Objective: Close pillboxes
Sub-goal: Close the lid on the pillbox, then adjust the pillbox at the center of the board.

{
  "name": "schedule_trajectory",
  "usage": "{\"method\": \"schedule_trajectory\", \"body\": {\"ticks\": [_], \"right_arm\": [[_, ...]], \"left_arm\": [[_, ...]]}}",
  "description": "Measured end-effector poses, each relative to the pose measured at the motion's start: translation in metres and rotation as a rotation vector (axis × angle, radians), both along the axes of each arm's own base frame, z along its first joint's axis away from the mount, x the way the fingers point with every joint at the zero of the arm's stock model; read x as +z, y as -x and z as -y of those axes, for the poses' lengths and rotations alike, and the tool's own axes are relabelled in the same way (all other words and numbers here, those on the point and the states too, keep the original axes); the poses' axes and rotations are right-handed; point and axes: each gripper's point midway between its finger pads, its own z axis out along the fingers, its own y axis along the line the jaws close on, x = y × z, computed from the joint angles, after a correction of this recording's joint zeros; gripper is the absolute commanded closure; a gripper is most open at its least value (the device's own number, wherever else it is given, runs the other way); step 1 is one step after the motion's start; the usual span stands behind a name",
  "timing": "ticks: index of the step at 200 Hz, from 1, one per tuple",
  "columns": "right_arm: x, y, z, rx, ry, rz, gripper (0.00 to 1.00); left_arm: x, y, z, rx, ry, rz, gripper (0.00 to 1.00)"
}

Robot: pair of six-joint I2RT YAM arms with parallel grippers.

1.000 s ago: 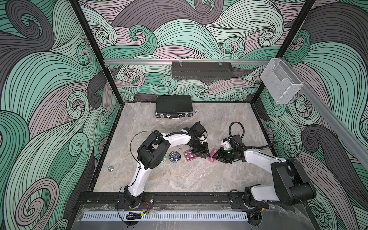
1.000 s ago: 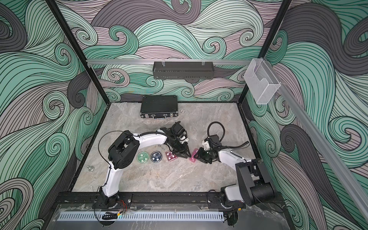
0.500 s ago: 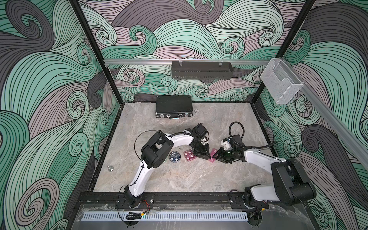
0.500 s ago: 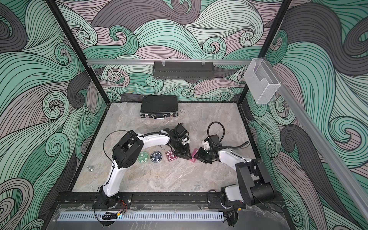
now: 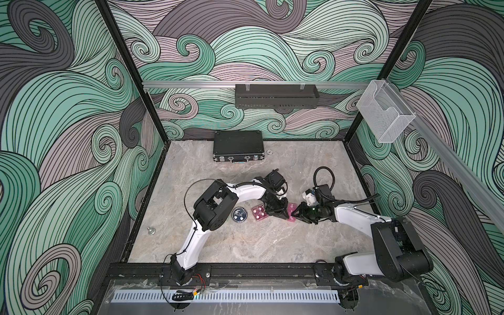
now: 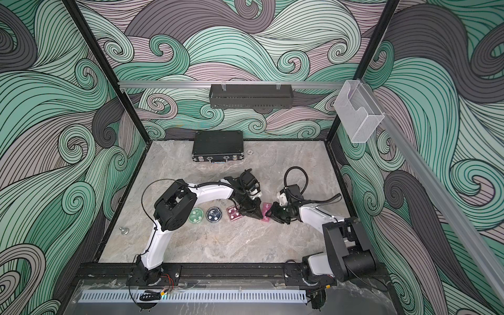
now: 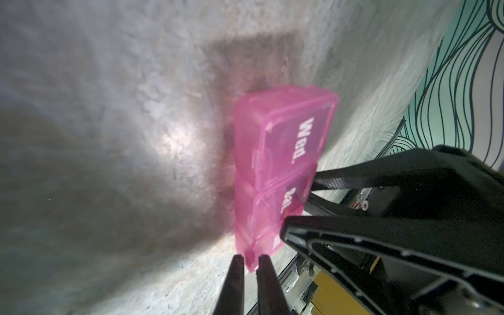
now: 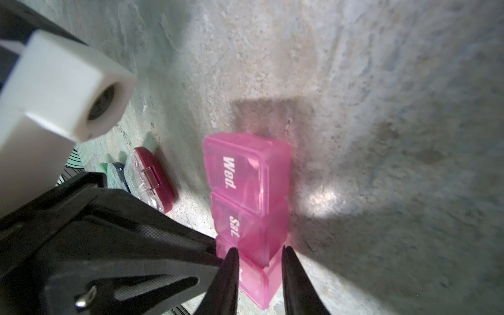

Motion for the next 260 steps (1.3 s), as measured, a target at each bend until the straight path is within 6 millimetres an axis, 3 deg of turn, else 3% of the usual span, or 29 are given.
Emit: {"method": "schedule_trajectory", "body": {"ticks": [45,83,110,147,174,212,238,244,260], "right_arm": [[0.006,0.003,0.003,-0.004,0.016,0.001,0.62],[0.039,-0.011,0.005,-0.014,0.021,0.099,0.54],[0.051,-0.017,0.006,-0.013,0.030,0.147,0.44],[0.036,-0.014,0.012,-0.020,0.077,0.094,0.29],[0.028,-0.023,0.013,-0.015,0.109,0.067,0.26],[0.022,-0.045,0.008,-0.002,0.121,0.050,0.23],[0.013,-0.052,0.000,0.021,0.120,0.022,0.23],[0.012,-0.053,-0.004,0.032,0.117,0.018,0.23],[0.010,-0.054,-0.016,0.065,0.110,0.017,0.23]], "left_arm": [[-0.003,0.000,-0.003,0.007,-0.029,0.006,0.78],[0.000,-0.002,-0.007,0.021,-0.061,0.016,0.73],[0.023,-0.009,-0.009,0.040,-0.038,0.053,0.70],[0.068,-0.026,-0.016,0.080,0.031,0.124,0.67],[0.087,-0.032,-0.033,0.118,0.049,0.153,0.60],[0.096,-0.040,-0.066,0.187,0.034,0.168,0.28],[0.103,-0.046,-0.087,0.235,0.020,0.186,0.15],[0.105,-0.047,-0.091,0.245,0.019,0.192,0.02],[0.110,-0.049,-0.101,0.267,0.017,0.206,0.01]]}}
